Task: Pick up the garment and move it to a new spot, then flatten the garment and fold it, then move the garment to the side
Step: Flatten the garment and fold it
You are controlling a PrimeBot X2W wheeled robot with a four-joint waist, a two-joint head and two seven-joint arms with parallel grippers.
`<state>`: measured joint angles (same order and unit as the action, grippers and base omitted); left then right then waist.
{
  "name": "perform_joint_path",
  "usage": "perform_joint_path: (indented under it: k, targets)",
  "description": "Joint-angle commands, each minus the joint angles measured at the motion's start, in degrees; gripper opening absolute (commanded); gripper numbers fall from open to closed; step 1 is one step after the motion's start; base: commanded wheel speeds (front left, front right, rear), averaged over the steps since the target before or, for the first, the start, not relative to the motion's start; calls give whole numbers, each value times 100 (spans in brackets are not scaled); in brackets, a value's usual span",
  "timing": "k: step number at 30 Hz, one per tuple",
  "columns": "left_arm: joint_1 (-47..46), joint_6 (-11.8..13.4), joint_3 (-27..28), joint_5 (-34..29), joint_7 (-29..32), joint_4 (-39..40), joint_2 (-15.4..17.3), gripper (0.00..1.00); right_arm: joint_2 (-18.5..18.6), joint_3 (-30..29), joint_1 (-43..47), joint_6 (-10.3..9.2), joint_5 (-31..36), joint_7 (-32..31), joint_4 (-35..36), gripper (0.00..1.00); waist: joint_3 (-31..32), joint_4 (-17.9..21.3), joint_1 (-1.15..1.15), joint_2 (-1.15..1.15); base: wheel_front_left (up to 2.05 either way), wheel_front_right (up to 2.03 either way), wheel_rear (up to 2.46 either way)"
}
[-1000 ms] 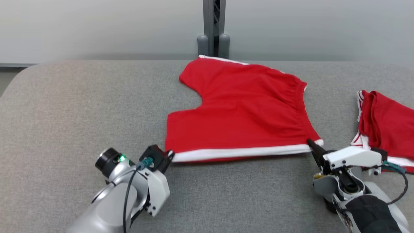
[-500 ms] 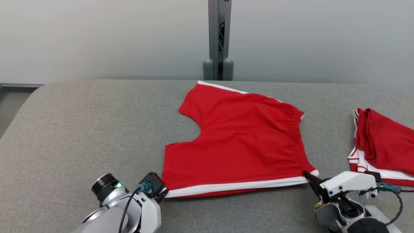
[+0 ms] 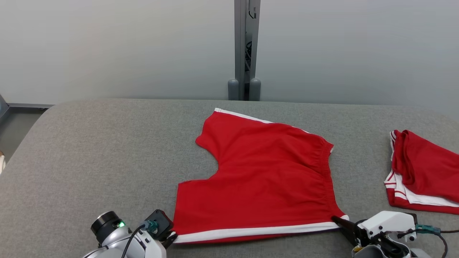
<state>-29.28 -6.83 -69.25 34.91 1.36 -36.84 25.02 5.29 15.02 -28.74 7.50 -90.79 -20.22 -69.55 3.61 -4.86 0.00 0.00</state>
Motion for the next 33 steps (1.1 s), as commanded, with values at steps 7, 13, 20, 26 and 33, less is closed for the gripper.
perform_joint_path:
  k: [7, 13, 20, 26, 33]
  targets:
    - [274, 231, 40, 149, 248, 454, 430, 0, 120, -55, 114, 0, -67, -208, -64, 0, 12, 51, 0, 0, 0, 0, 0]
    - [288, 410, 101, 181, 288, 835, 525, 0, 100, -10, 112, 0, -1, -138, 148, 0, 4, 102, 0, 0, 0, 0, 0]
    - [193, 741, 353, 285, 110, 976, 528, 0, 41, 4, 73, 0, 17, -141, 542, 0, -1, 182, 0, 0, 0, 0, 0]
    - [49, 985, 629, 413, -120, 1000, 455, 0, 10, 6, 43, 1, 8, -157, 914, 0, -21, 247, 0, 0, 0, 0, 0]
    - [-95, 1180, 911, 569, -420, 864, 324, 0, -25, 0, -57, 1, -43, -201, 1247, 0, -73, 338, 0, 0, 0, 0, 0]
